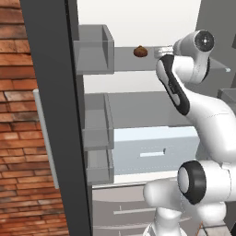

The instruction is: Pick the egg and butter from the fridge and place them by the bowl for mixing.

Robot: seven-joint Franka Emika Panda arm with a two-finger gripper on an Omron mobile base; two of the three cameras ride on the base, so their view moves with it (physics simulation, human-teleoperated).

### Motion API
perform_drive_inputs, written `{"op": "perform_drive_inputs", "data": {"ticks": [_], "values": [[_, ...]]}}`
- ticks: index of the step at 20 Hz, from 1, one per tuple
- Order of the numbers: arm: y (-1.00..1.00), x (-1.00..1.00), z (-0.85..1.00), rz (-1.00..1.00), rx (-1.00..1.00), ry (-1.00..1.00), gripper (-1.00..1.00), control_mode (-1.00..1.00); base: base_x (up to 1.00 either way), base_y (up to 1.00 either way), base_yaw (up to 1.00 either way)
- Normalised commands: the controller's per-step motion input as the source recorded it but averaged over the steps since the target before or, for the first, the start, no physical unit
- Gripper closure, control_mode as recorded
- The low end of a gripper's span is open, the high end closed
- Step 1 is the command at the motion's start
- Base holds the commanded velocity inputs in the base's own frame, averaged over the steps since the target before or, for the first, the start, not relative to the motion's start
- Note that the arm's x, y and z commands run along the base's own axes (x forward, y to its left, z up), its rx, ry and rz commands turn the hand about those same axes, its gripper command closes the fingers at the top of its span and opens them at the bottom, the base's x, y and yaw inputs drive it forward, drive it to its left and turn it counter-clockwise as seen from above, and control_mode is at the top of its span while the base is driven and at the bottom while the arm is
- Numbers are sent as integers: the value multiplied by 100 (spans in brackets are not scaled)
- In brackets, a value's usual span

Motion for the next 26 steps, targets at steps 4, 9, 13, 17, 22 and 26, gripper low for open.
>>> {"op": "perform_drive_inputs", "data": {"ticks": [4, 9, 13, 17, 22, 26], "values": [[49, -100, 0, 0, 0, -6, 100, -100, 0, 0, 0], [52, -100, 0, 0, 1, 2, 100, -100, 0, 0, 0], [50, -100, -12, -1, 6, 17, 100, -100, 0, 0, 0], [40, -100, -54, 0, 9, 29, 100, -100, 0, 0, 0], [29, -100, -88, 0, 10, 29, 100, -100, 0, 0, 0], [2, -89, -68, 0, 2, 4, 100, -100, 0, 0, 0]]}}
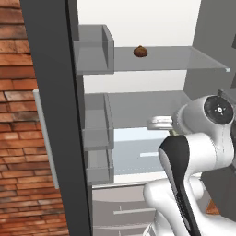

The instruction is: Pick the egg and butter from the fridge and place them by the bowl for mixing.

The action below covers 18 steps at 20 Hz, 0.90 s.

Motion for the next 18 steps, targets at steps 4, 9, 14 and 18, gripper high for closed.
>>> {"op": "perform_drive_inputs", "data": {"ticks": [4, 9, 14, 18], "values": [[0, -3, -2, 0, 0, 0, 100, -100, 0, 0, 0], [2, -19, -3, 0, 0, 0, 100, -100, 0, 0, 0], [3, -13, -5, 2, 0, 0, 100, 100, -77, 5, 27], [0, 0, 0, 0, 0, 0, 100, 100, -93, 0, 63]]}}
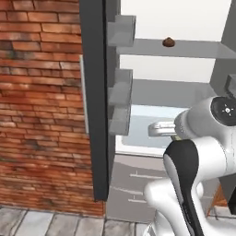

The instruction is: Pick the egg and butter from the fridge and place them by the bowl for mixing.

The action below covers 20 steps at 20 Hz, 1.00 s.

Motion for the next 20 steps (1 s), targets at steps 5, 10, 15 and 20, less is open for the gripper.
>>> {"op": "perform_drive_inputs", "data": {"ticks": [5, 10, 15, 20], "values": [[0, 0, 0, 0, 0, 0, 100, 100, -37, 0, 90], [0, 0, 0, 0, 0, 0, 100, 100, -3, 0, 100], [0, 0, 0, 0, 0, 0, 100, 100, -1, 0, 100], [0, 0, 0, 0, 0, 0, 100, 100, -7, 24, 95]]}}
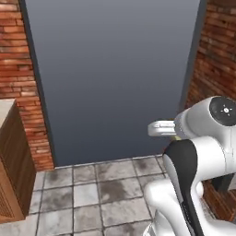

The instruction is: Pick the egg and butter from the fridge and place them by the bowl for mixing.

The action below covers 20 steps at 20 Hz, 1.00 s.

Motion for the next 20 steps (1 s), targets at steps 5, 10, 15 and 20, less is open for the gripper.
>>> {"op": "perform_drive_inputs", "data": {"ticks": [5, 10, 15, 20], "values": [[0, 0, 0, 0, 0, 0, 100, 100, 4, 95, 56], [0, 0, 0, 0, 0, 0, 100, 100, 64, 100, 15], [0, 0, 0, 0, 0, 0, 100, 100, 64, 100, 0], [0, 0, 0, 0, 0, 0, 100, 100, -86, 100, -8]]}}
